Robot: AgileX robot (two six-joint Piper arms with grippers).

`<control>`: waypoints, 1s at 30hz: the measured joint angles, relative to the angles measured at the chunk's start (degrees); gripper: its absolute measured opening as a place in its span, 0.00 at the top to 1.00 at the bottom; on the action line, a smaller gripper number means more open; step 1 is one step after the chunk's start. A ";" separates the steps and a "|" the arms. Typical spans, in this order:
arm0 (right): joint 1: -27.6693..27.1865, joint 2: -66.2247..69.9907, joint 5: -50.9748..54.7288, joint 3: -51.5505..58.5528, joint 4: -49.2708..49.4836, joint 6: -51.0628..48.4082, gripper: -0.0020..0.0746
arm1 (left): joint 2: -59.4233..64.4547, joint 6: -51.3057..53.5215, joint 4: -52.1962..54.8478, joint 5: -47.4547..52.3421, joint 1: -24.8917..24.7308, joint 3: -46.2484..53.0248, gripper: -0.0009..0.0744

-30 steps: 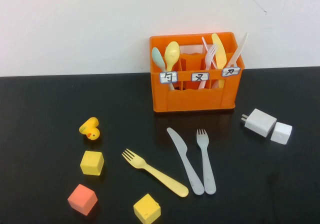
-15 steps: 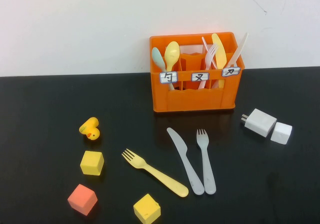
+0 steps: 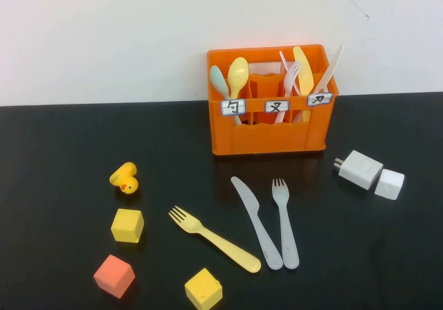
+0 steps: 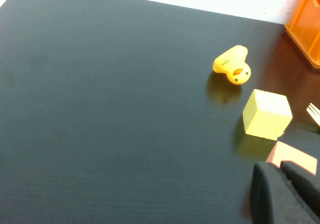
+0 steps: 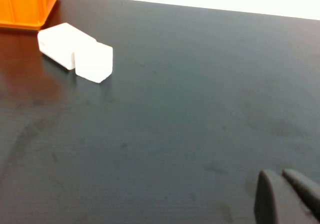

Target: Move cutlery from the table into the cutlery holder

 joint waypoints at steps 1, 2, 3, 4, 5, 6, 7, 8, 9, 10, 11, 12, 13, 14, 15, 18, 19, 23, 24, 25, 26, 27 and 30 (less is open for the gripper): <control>0.00 0.00 0.00 0.00 0.00 0.00 0.98 | 0.00 0.00 0.00 0.00 0.00 0.00 0.99; 0.00 0.00 0.00 0.00 0.00 0.00 0.98 | 0.00 0.00 0.00 0.00 0.00 0.00 0.99; 0.00 0.00 0.00 0.00 0.00 0.00 0.98 | 0.00 0.00 0.00 0.00 0.00 0.00 0.99; 0.00 0.00 0.00 0.00 0.00 0.00 0.98 | 0.00 0.00 0.00 0.00 0.00 0.00 0.99; 0.00 0.00 0.00 0.00 0.00 0.00 0.98 | 0.00 0.00 0.00 0.00 0.00 0.00 0.99; 0.00 0.00 0.00 0.00 -0.11 0.00 0.98 | 0.00 0.00 0.00 0.00 0.00 0.00 0.99; 0.00 0.00 0.00 0.00 -0.21 0.00 0.98 | 0.00 0.00 0.00 0.00 0.00 0.00 0.99; 0.00 0.00 0.00 0.00 -0.21 0.00 0.98 | 0.00 0.00 0.00 0.00 0.00 0.00 0.99; 0.00 0.00 0.00 0.00 -0.21 0.00 0.98 | 0.00 0.00 0.00 0.00 0.00 0.00 0.99; 0.00 0.00 0.00 0.00 -0.21 0.00 0.98 | 0.00 0.00 0.00 0.00 0.00 0.00 0.99; 0.00 0.00 0.00 0.00 -0.21 0.00 0.98 | 0.00 0.00 0.00 0.00 0.00 0.00 0.99; 0.00 0.00 0.00 0.00 -0.21 0.00 0.98 | 0.00 0.00 0.00 0.00 0.00 0.00 0.99; 0.00 0.00 0.00 0.00 -0.21 0.00 0.98 | 0.00 0.00 0.00 0.00 0.00 0.00 0.99; 0.00 0.00 -0.37 0.00 -0.33 0.00 0.98 | 0.00 0.00 0.00 0.00 0.00 0.00 0.99; 0.00 0.00 -0.67 0.00 -0.33 0.00 0.98 | 0.00 0.00 0.00 0.00 0.00 0.00 0.99; 0.00 0.00 -2.59 0.37 -0.45 0.00 0.98 | 0.00 0.00 0.00 0.00 0.00 0.00 0.99; 0.00 0.00 -3.39 0.48 -0.45 0.00 0.98 | 0.00 0.00 0.00 -0.12 0.00 0.00 0.99; 0.00 0.00 -7.39 0.50 -0.45 0.00 0.98 | 0.00 0.00 0.00 -0.49 0.00 0.00 0.99; 0.00 0.00 -8.20 0.50 -0.45 0.00 0.98 | 0.00 0.00 0.00 -0.78 0.00 0.00 0.99; 0.00 0.00 -9.31 0.50 -0.45 0.00 0.98 | 0.00 0.00 0.00 -1.15 0.00 0.00 0.99; 0.00 0.00 -10.43 0.50 -0.45 0.00 0.98 | 0.00 0.00 0.00 -1.80 0.00 0.11 0.99; 0.00 0.00 -11.35 0.50 -0.56 0.00 0.98 | 0.00 0.00 0.00 -2.65 0.00 0.21 0.99; 0.00 0.00 -15.60 0.50 -0.90 0.00 0.98 | 0.00 0.00 0.00 -7.41 0.00 0.21 0.99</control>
